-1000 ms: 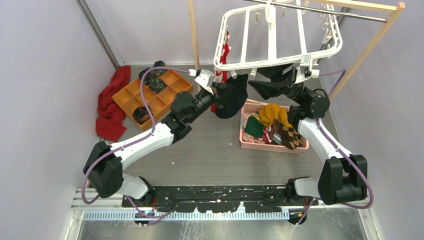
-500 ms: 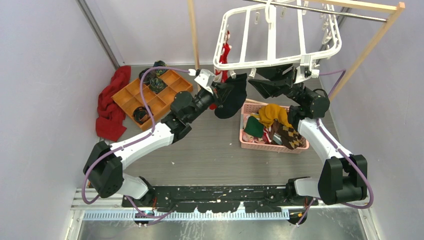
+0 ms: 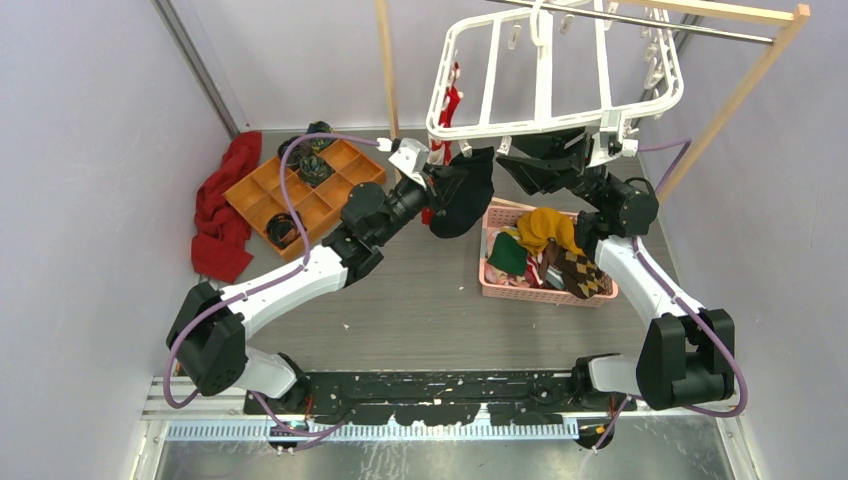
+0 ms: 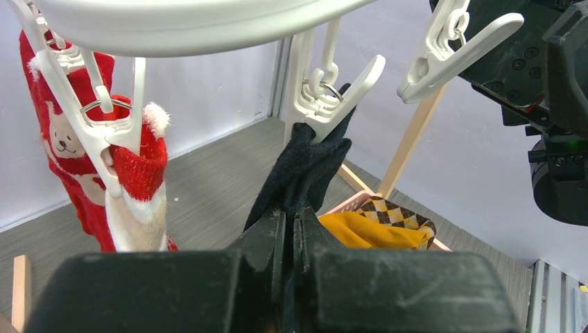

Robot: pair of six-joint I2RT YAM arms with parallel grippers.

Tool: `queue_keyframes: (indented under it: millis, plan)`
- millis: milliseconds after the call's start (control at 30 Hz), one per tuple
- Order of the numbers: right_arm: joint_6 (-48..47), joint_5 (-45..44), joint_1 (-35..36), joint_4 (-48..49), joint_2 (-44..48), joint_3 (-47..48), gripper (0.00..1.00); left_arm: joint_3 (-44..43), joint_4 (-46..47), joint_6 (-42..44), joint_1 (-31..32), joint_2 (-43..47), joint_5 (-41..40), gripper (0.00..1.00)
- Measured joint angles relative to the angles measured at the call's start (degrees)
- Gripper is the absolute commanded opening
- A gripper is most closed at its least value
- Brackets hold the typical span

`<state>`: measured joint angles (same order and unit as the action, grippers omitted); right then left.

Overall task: Clip the socks to the hanger
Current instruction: Open the clamp at the hanger.

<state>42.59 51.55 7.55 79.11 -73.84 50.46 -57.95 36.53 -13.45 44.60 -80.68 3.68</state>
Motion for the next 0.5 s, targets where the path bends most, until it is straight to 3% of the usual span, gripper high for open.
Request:
queue_keyframes:
  millis: [500]
  plan:
    - [-2.38,-0.04,0.66,-1.36,0.00,0.00,0.44,0.00,0.02,-0.15,0.00,0.00,0.02,0.00]
